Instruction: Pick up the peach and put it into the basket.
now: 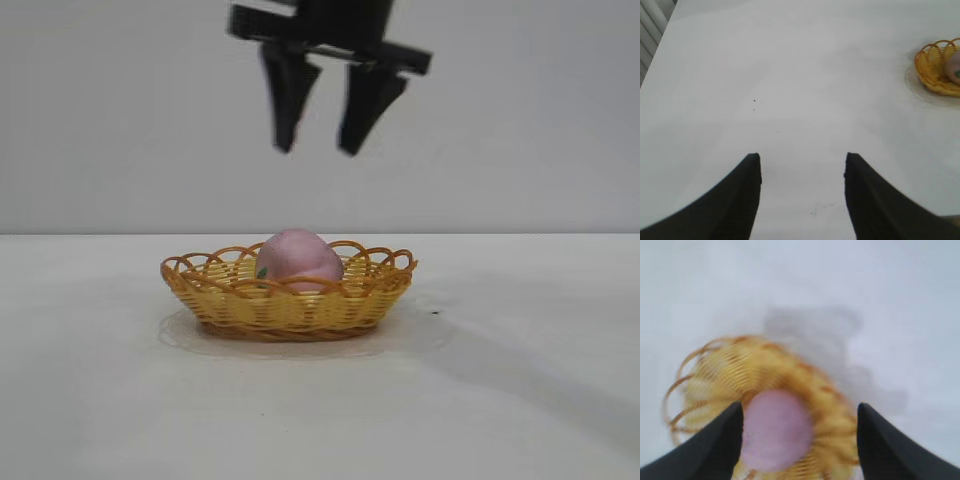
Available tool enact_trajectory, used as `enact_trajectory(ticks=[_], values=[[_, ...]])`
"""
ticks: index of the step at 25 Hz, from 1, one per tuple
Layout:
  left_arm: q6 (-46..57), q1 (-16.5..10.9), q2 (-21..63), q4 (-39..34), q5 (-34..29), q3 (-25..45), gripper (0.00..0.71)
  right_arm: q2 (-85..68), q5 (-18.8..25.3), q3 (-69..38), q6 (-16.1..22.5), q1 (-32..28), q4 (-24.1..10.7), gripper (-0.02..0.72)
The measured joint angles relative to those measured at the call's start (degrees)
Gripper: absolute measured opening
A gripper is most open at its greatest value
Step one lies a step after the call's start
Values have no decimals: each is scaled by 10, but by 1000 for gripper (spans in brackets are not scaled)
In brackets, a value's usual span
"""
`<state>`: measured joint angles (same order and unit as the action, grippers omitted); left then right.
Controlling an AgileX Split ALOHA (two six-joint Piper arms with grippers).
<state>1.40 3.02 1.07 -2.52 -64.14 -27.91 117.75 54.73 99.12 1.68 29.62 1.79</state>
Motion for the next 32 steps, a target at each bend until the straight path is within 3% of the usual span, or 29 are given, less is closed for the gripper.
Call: enact_trajectory(ticks=[7, 10, 17, 21, 29, 32], values=[[0, 0, 0, 0, 0, 0, 386, 4, 18, -1, 49, -185, -24, 424], [0, 0, 0, 0, 0, 0, 386, 18, 39, -1, 50, -219, -27, 424], [0, 0, 0, 0, 0, 0, 386, 30, 9, -1, 51, -224, -48, 424], [0, 0, 0, 0, 0, 0, 386, 18, 28, -14, 49, -224, -54, 424], [0, 0, 0, 0, 0, 0, 386, -192, -30, -292, 49, -224, -56, 424], [0, 0, 0, 0, 0, 0, 386, -269, -30, -403, 49, -224, -56, 424]])
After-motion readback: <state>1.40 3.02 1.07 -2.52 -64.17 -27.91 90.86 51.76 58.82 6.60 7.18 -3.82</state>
